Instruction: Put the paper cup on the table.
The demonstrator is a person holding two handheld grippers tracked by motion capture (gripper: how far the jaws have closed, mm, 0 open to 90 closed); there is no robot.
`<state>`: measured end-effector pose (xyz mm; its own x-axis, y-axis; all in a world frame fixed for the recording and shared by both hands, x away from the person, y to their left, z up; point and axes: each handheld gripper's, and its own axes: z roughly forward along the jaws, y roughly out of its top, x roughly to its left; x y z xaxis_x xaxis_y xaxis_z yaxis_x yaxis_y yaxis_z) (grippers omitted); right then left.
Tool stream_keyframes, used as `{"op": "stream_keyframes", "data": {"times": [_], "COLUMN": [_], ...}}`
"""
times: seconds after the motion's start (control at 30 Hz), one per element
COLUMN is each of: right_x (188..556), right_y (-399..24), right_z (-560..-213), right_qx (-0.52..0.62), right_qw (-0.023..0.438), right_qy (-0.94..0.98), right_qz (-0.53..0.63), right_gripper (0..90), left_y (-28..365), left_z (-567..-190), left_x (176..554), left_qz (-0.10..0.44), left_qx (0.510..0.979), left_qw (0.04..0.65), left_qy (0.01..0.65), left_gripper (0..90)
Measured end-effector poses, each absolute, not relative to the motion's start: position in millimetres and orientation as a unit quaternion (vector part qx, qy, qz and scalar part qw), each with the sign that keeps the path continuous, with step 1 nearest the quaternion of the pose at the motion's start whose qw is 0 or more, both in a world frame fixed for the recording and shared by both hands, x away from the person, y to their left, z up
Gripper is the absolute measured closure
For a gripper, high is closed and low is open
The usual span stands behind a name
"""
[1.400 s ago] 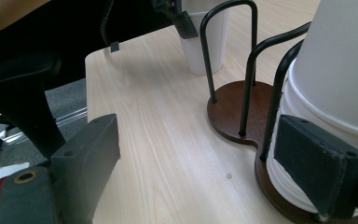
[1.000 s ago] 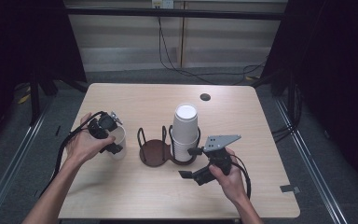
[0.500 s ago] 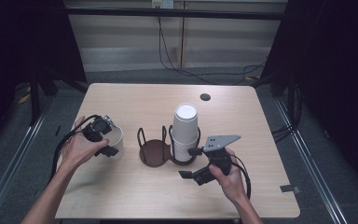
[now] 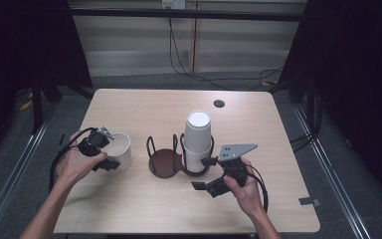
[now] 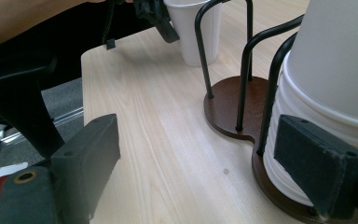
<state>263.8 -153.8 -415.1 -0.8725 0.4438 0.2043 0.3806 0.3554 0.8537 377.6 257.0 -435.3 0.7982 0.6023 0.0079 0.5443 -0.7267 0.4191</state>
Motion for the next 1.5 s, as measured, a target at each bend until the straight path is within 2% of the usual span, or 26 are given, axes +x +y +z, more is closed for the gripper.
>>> {"op": "stream_keyframes", "data": {"times": [0.53, 0.7, 0.83, 1.07, 1.5], "right_x": [264.5, 264.1, 264.2, 264.1, 263.1], "right_y": [-154.5, -155.5, -156.1, -156.0, -157.5], "right_z": [-416.2, -415.5, -415.7, -416.1, -413.9], "right_qx": [0.254, 0.254, 0.256, 0.256, 0.255], "right_qw": [0.032, 0.035, 0.035, 0.034, 0.038], "right_qy": [0.823, 0.822, 0.822, 0.822, 0.821], "right_qz": [0.506, 0.508, 0.508, 0.507, 0.51], "right_gripper": [13.9, 13.9, 13.9, 13.9, 13.9], "left_y": [278.5, 286.0, 289.7, 301.7, 294.6], "left_z": [-436.8, -436.1, -430.9, -423.7, -416.1], "left_x": [353.6, 345.6, 334.2, 316.1, 279.2], "left_qz": [0.087, 0.079, 0.098, 0.107, 0.131], "left_qx": [0.908, 0.894, 0.886, 0.851, 0.808], "left_qw": [0.24, 0.28, 0.298, 0.369, 0.451], "left_qy": [0.333, 0.341, 0.341, 0.357, 0.356], "left_gripper": [16.0, 16.0, 16.0, 18.4, 17.0]}}
